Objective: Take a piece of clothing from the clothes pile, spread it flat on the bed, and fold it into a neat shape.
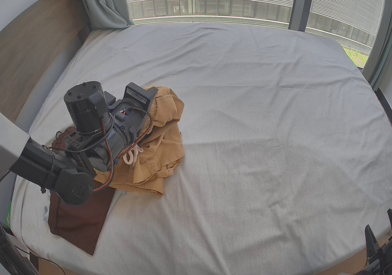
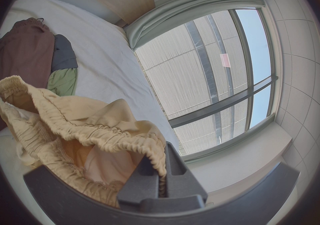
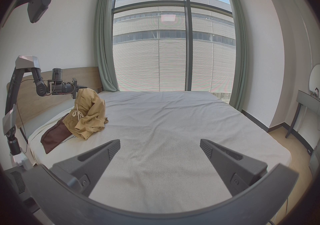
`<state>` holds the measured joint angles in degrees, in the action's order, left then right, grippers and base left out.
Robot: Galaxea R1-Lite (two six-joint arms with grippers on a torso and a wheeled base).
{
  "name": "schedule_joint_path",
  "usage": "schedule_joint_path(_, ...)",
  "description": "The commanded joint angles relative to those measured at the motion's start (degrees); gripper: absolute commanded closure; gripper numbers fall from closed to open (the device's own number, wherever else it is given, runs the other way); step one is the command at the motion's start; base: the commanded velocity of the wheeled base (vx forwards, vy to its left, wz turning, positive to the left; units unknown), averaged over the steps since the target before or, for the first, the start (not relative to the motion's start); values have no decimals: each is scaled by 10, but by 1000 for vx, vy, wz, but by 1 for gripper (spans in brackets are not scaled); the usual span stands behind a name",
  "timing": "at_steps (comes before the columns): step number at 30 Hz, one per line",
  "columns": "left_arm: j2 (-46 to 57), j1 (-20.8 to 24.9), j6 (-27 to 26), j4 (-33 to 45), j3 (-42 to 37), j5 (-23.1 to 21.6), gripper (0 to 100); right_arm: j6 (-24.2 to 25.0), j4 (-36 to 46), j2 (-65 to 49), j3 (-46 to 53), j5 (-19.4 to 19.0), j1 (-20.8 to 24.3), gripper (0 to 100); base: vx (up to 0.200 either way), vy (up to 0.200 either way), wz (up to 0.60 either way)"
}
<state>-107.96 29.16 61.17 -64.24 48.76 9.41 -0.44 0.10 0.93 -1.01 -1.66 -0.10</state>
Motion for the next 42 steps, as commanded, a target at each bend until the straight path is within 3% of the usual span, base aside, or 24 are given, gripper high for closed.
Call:
schedule_joint_path(1,-4,4,1,7,9,2,100,0,1,-9,9,0,0,0,0,0,0)
schedule_joint_path(12,-8,18,1,9,15,3,100,-1,0,-9,9,0,0,0,0,0,0)
schedule_joint_path(42,-23,135,4,106,132,11,100,-1,0,-9,9,0,0,0,0,0,0)
